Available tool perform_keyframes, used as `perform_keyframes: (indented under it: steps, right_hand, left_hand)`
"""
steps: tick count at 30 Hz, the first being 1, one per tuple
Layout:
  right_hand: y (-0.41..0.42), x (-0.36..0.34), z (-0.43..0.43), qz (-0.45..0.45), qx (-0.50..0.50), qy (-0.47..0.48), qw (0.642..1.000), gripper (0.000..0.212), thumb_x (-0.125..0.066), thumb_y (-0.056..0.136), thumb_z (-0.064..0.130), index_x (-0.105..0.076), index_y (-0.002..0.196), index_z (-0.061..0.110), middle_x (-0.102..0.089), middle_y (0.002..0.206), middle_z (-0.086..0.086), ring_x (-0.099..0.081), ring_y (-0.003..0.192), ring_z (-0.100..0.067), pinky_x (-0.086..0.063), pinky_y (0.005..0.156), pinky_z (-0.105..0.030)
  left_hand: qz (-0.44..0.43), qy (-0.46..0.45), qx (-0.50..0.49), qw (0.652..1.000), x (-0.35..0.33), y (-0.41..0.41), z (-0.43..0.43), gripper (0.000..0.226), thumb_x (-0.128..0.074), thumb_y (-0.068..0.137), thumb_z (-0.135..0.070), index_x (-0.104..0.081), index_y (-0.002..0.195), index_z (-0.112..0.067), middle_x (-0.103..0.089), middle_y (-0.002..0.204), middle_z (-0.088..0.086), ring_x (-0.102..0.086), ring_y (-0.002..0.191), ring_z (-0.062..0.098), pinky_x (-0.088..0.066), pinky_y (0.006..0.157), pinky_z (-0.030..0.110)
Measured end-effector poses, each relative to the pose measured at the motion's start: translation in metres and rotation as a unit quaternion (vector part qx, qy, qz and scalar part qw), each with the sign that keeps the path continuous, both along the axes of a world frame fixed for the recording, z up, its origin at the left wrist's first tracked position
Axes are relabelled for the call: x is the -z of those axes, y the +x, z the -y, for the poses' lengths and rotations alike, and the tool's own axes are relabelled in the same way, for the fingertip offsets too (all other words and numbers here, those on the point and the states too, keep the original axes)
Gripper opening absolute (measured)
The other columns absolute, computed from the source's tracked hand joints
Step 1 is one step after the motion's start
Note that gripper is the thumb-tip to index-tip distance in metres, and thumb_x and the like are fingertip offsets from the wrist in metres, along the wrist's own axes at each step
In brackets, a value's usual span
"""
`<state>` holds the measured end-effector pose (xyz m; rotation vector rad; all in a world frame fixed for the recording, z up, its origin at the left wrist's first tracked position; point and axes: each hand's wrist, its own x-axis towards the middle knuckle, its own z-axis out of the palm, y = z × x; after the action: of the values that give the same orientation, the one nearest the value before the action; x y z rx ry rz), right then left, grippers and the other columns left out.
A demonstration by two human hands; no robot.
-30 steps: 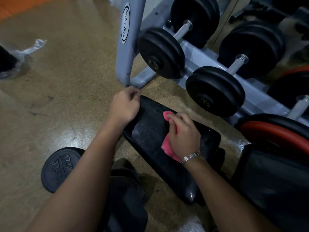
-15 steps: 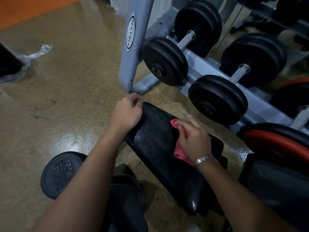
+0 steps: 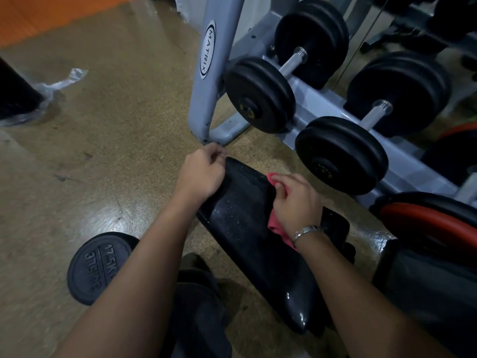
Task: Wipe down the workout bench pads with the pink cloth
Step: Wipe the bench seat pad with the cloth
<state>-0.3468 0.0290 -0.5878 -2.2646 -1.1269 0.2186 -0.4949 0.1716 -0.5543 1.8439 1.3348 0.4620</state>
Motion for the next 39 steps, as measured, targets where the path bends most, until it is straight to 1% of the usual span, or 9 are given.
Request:
perform_keyframes:
  steps: [5, 8, 13, 17, 22, 27, 31, 36, 39]
  right_hand:
    - [-0.008, 0.002, 0.031, -0.001, -0.103, 0.066, 0.993, 0.025, -0.065, 0.091, 0.013, -0.076, 0.105, 0.031, -0.066, 0.103, 0.016, -0.064, 0.092, -0.005, -0.054, 0.072, -0.027]
    - [0.006, 0.001, 0.014, 0.001, -0.061, 0.023, 0.998, 0.028, -0.061, 0.091, 0.013, -0.074, 0.103, 0.034, -0.064, 0.103, 0.016, -0.064, 0.090, -0.006, -0.054, 0.069, -0.028]
    - [-0.029, -0.004, 0.009, -0.005, -0.058, 0.023, 0.998, 0.030, -0.060, 0.093, 0.014, -0.073, 0.115, 0.029, -0.063, 0.105, 0.014, -0.060, 0.090, -0.006, -0.038, 0.065, -0.009]
    - [-0.012, -0.003, 0.028, -0.010, -0.117, 0.066, 0.991, 0.027, -0.065, 0.091, 0.013, -0.075, 0.105, 0.034, -0.064, 0.104, 0.018, -0.063, 0.090, -0.001, -0.051, 0.069, -0.020]
    - [-0.027, 0.000, 0.014, 0.011, -0.028, 0.024, 0.999, 0.025, -0.060, 0.095, 0.018, -0.074, 0.112, 0.030, -0.061, 0.101, 0.015, -0.062, 0.087, -0.008, -0.036, 0.060, -0.013]
    - [-0.025, 0.009, 0.053, 0.042, -0.138, 0.067, 0.987, 0.024, -0.069, 0.091, 0.014, -0.076, 0.109, 0.027, -0.066, 0.105, 0.012, -0.065, 0.088, -0.010, -0.053, 0.067, -0.026]
    - [-0.048, 0.006, 0.041, 0.023, -0.043, 0.064, 0.997, 0.025, -0.065, 0.093, 0.011, -0.075, 0.110, 0.028, -0.063, 0.100, 0.014, -0.062, 0.081, -0.005, -0.044, 0.061, -0.016]
    - [-0.052, 0.016, 0.066, 0.059, -0.172, 0.091, 0.979, 0.026, -0.071, 0.089, 0.009, -0.075, 0.108, 0.027, -0.067, 0.103, 0.008, -0.067, 0.087, -0.014, -0.057, 0.062, -0.033]
    - [-0.049, 0.011, 0.052, 0.049, -0.096, 0.080, 0.991, 0.023, -0.069, 0.090, 0.011, -0.076, 0.103, 0.028, -0.065, 0.101, 0.012, -0.064, 0.081, -0.010, -0.054, 0.058, -0.028]
  left_hand:
    - [0.002, -0.001, 0.000, 1.000, 0.000, 0.000, 0.000, 0.021, -0.053, 0.102, -0.023, -0.072, 0.111, -0.024, -0.073, 0.110, -0.003, -0.064, 0.109, 0.020, -0.042, 0.089, 0.030]
    - [-0.006, 0.003, 0.001, 1.000, -0.003, 0.000, 0.001, 0.021, -0.053, 0.102, -0.023, -0.072, 0.110, -0.025, -0.073, 0.110, -0.003, -0.063, 0.107, 0.020, -0.043, 0.089, 0.030]
    - [-0.003, 0.004, -0.001, 1.000, -0.004, 0.000, 0.003, 0.021, -0.054, 0.102, -0.022, -0.072, 0.111, -0.023, -0.071, 0.106, -0.003, -0.064, 0.108, 0.022, -0.048, 0.092, 0.034]
    - [-0.004, 0.004, -0.003, 1.000, -0.005, -0.001, 0.003, 0.023, -0.054, 0.103, -0.023, -0.073, 0.115, -0.023, -0.072, 0.112, -0.003, -0.061, 0.109, 0.019, -0.041, 0.087, 0.030]
    - [-0.001, 0.001, -0.005, 1.000, -0.007, -0.002, 0.004, 0.022, -0.052, 0.102, -0.022, -0.072, 0.112, -0.023, -0.072, 0.108, -0.003, -0.059, 0.104, 0.018, -0.042, 0.086, 0.031]
    - [0.003, 0.004, -0.002, 1.000, -0.006, -0.001, 0.003, 0.021, -0.053, 0.102, -0.023, -0.072, 0.110, -0.023, -0.068, 0.104, -0.007, -0.058, 0.103, 0.016, -0.040, 0.086, 0.030]
    - [-0.001, 0.003, -0.002, 1.000, -0.007, -0.001, 0.003, 0.021, -0.052, 0.103, -0.025, -0.072, 0.109, -0.024, -0.067, 0.104, -0.007, -0.057, 0.103, 0.017, -0.040, 0.086, 0.031]
    - [0.002, 0.008, 0.006, 1.000, -0.005, -0.002, 0.002, 0.022, -0.053, 0.103, -0.024, -0.073, 0.110, -0.023, -0.071, 0.109, -0.003, -0.061, 0.109, 0.021, -0.038, 0.085, 0.028]
    - [0.002, 0.004, 0.007, 1.000, -0.005, -0.003, 0.000, 0.022, -0.052, 0.102, -0.023, -0.073, 0.110, -0.023, -0.068, 0.105, -0.007, -0.060, 0.109, 0.018, -0.037, 0.086, 0.027]
